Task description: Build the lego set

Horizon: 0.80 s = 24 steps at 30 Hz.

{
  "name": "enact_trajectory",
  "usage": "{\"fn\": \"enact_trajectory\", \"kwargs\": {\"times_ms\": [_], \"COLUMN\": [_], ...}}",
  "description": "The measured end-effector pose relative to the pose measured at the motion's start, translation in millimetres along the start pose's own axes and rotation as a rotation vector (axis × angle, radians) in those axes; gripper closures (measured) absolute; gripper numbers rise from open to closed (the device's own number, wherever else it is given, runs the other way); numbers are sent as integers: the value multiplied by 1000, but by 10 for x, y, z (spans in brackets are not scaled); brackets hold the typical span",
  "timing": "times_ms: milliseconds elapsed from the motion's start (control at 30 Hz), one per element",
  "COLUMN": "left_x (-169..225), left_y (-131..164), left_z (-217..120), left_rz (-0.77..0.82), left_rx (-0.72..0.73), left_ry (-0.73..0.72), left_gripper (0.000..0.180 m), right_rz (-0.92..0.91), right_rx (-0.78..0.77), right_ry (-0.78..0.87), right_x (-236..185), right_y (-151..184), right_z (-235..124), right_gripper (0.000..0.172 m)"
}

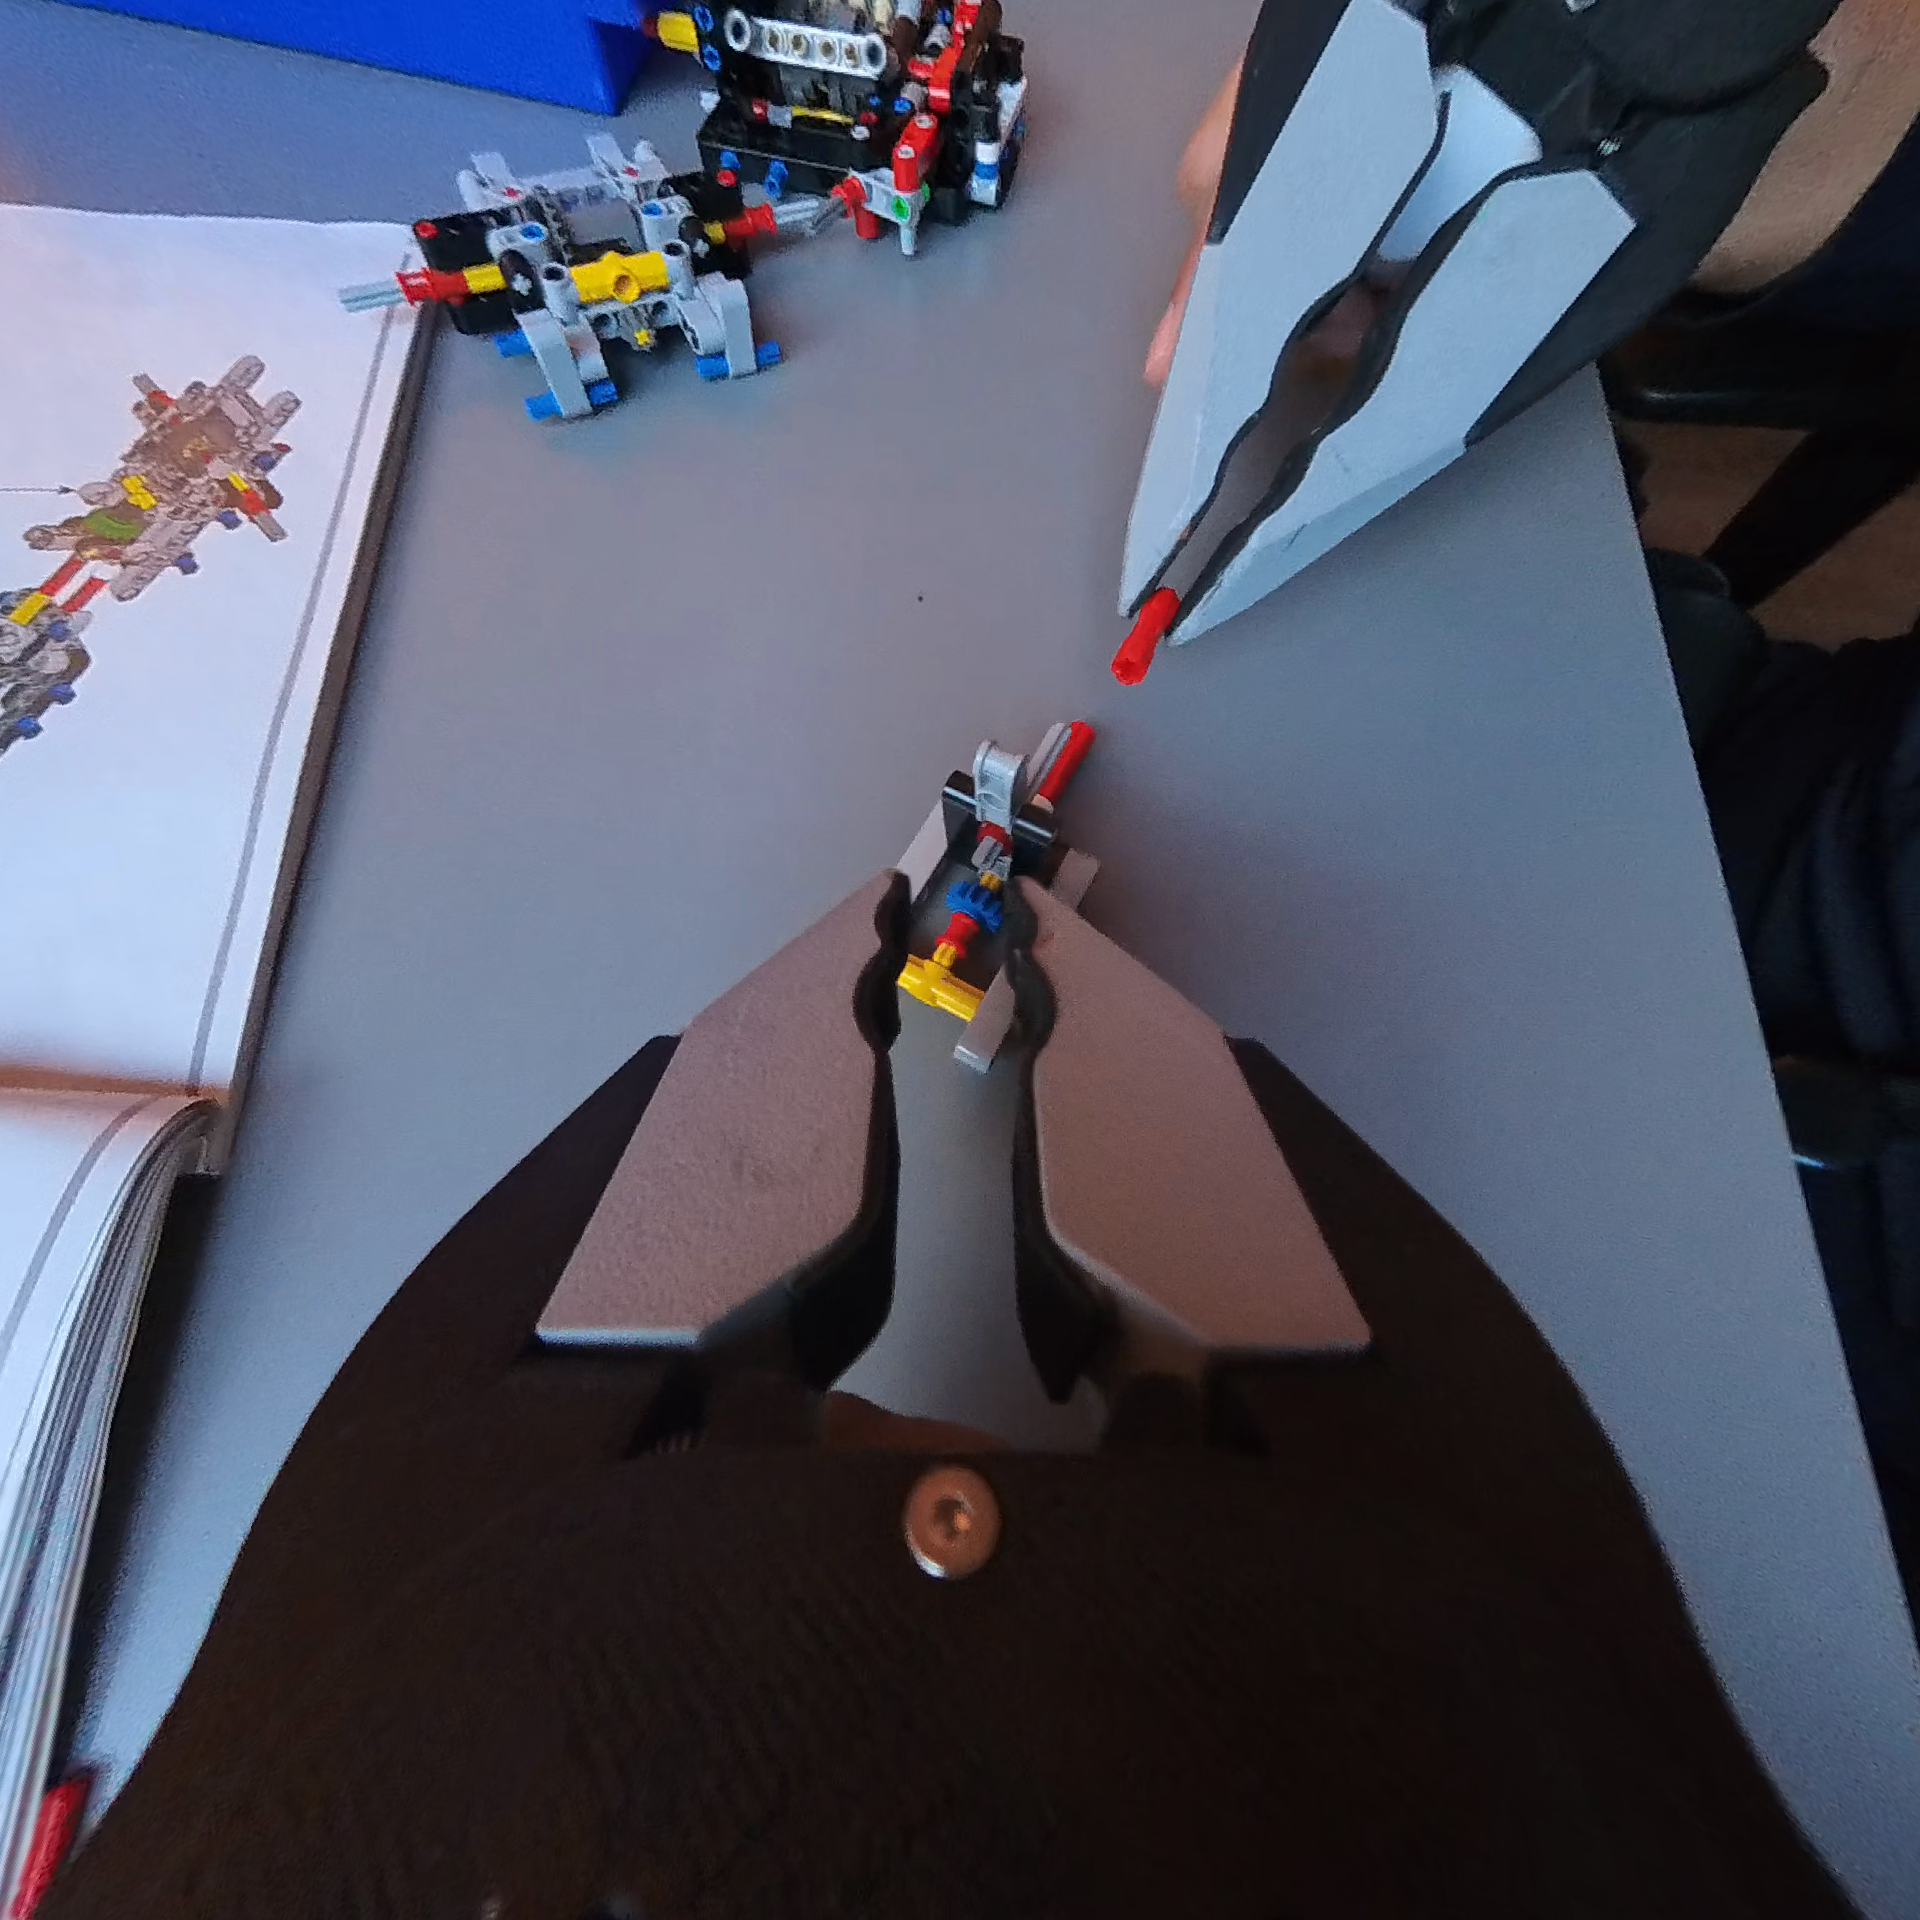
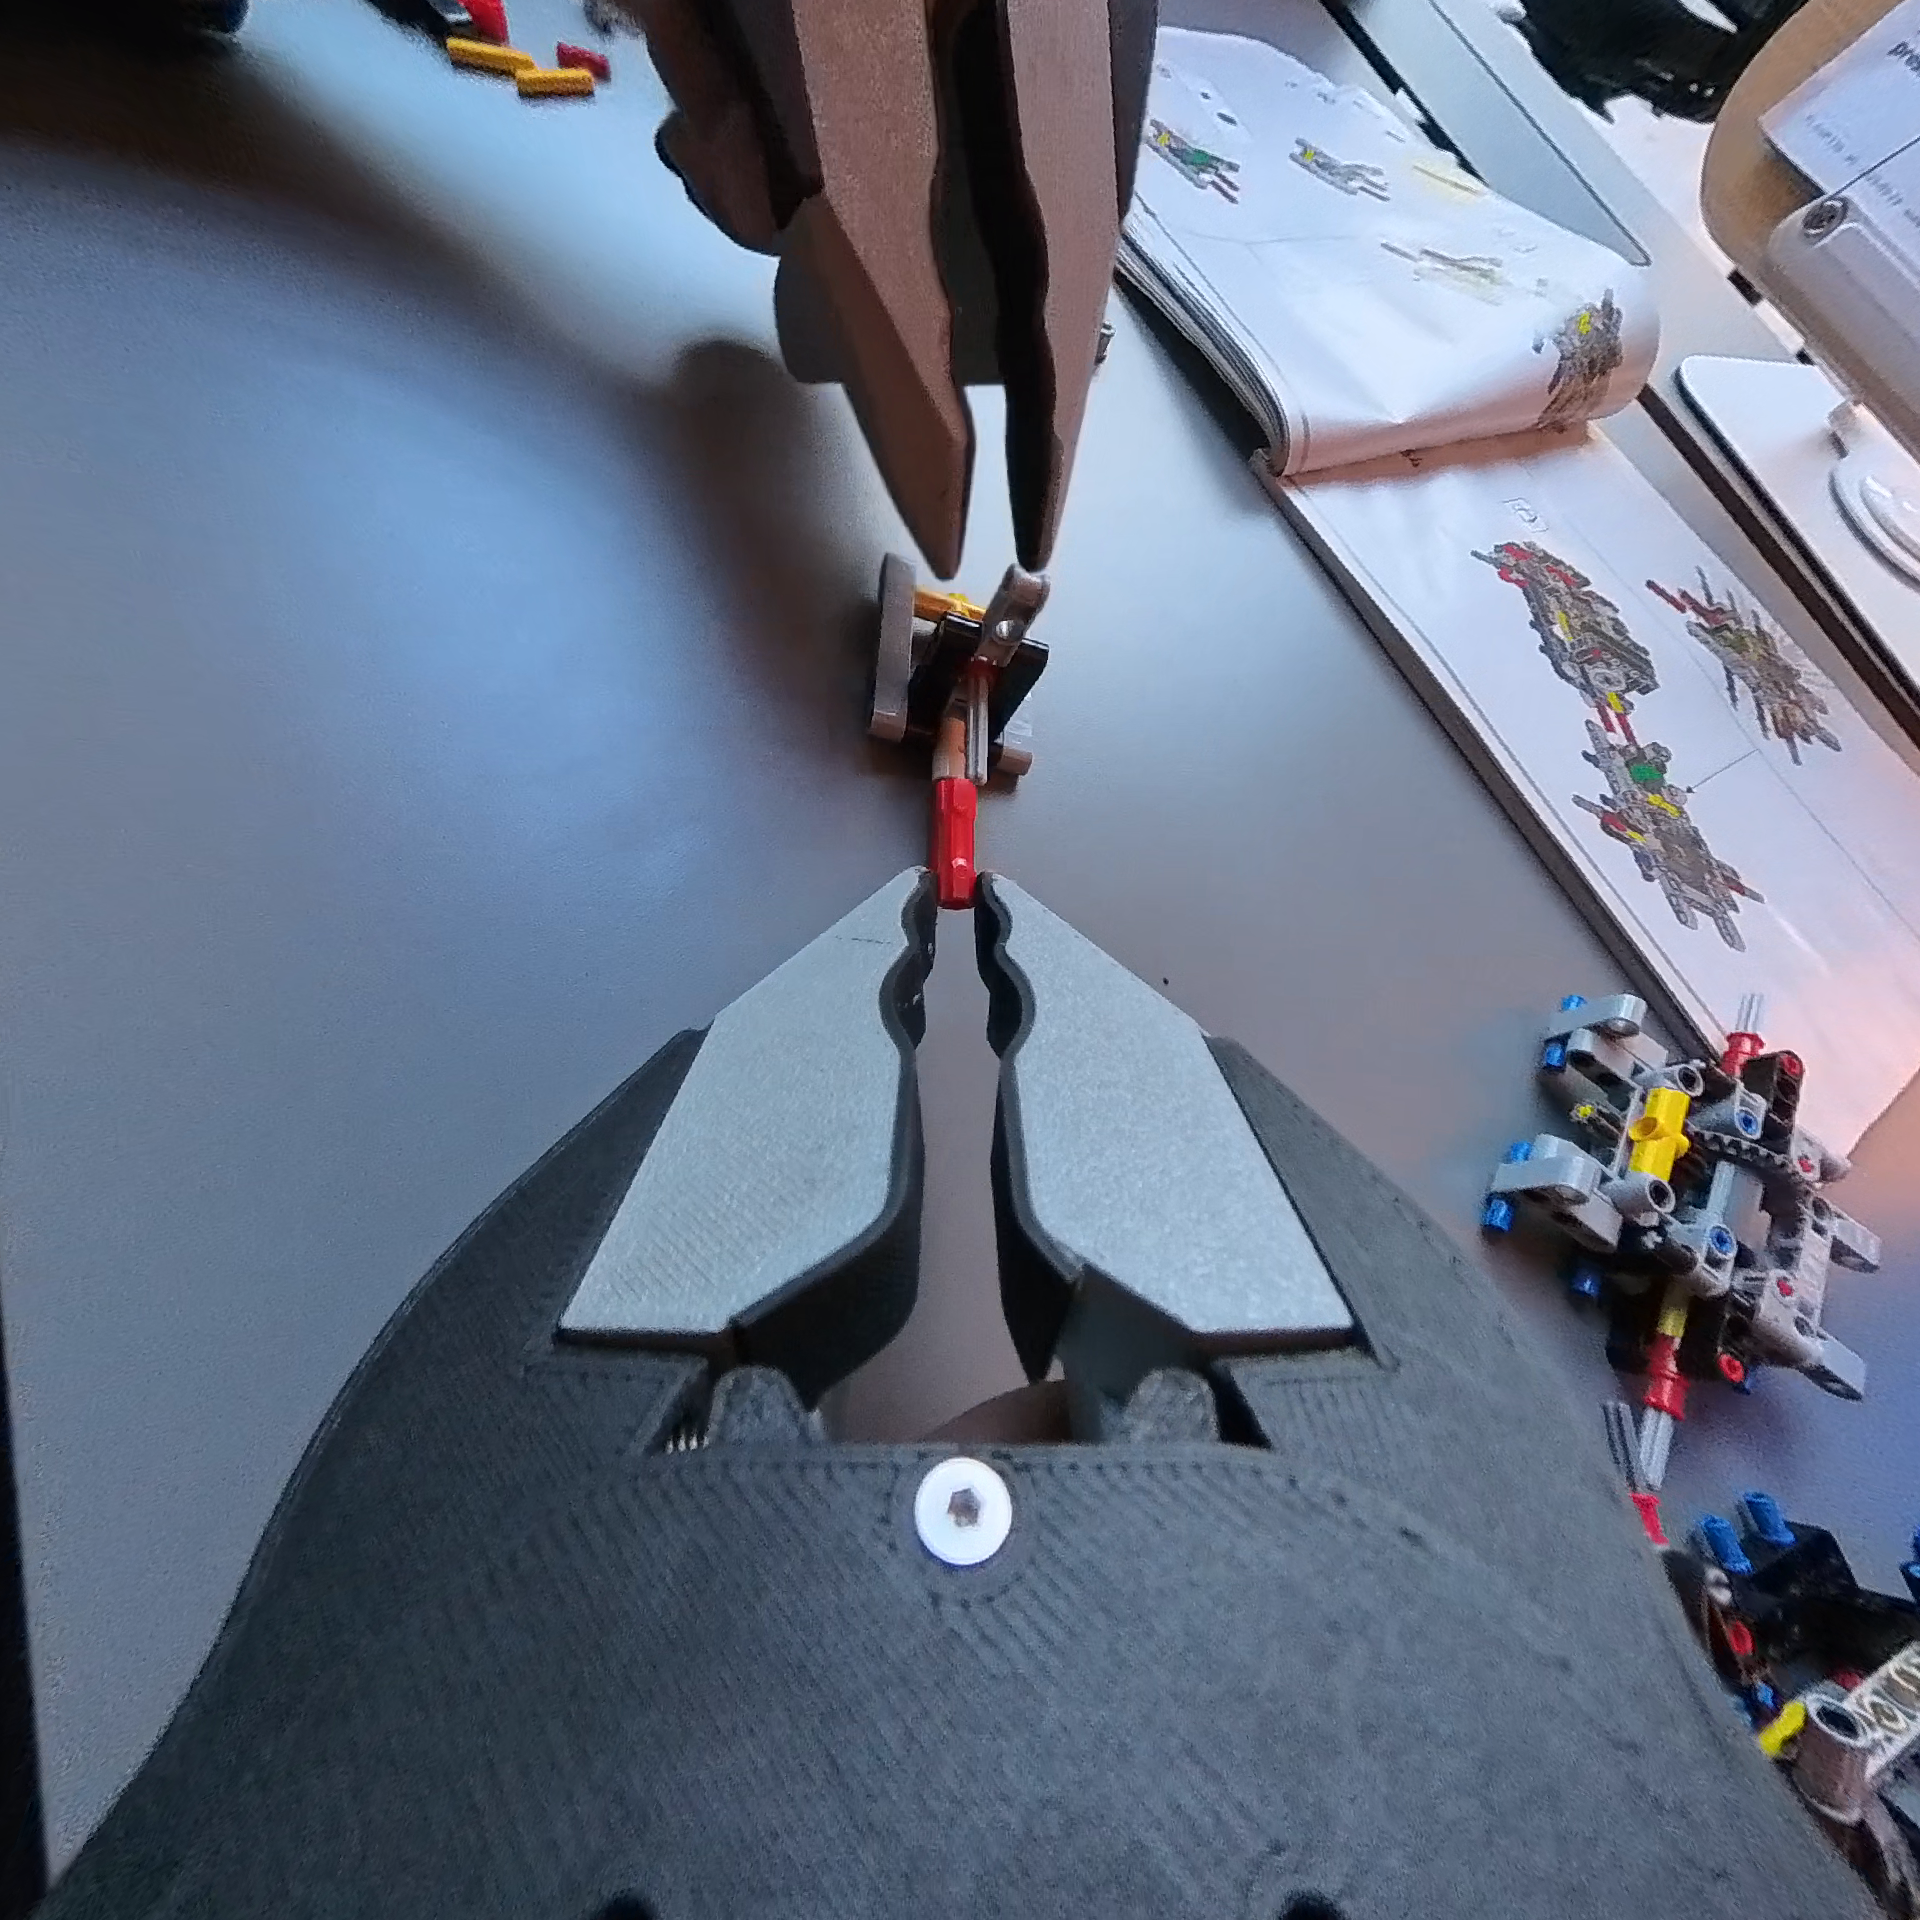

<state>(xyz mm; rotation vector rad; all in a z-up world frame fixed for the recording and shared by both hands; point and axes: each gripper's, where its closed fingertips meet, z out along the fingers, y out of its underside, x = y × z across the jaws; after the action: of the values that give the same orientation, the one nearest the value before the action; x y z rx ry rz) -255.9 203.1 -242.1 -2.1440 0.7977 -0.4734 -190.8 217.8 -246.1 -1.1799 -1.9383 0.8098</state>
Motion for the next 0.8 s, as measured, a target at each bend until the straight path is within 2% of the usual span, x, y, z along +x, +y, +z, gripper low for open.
{"fn": "enact_trajectory", "kwargs": {"times_ms": [500,800], "left_x": [33,45], "left_y": [5,20], "left_z": [112,146], "left_rz": [68,86], "left_rx": [-23,-34], "left_ry": [109,121], "left_gripper": [172,174], "right_rz": [5,3], "right_rx": [-40,-57], "right_ry": [-12,-15], "right_x": [38,29], "right_y": [44,64], "right_z": [110,126], "right_gripper": [167,167]}}
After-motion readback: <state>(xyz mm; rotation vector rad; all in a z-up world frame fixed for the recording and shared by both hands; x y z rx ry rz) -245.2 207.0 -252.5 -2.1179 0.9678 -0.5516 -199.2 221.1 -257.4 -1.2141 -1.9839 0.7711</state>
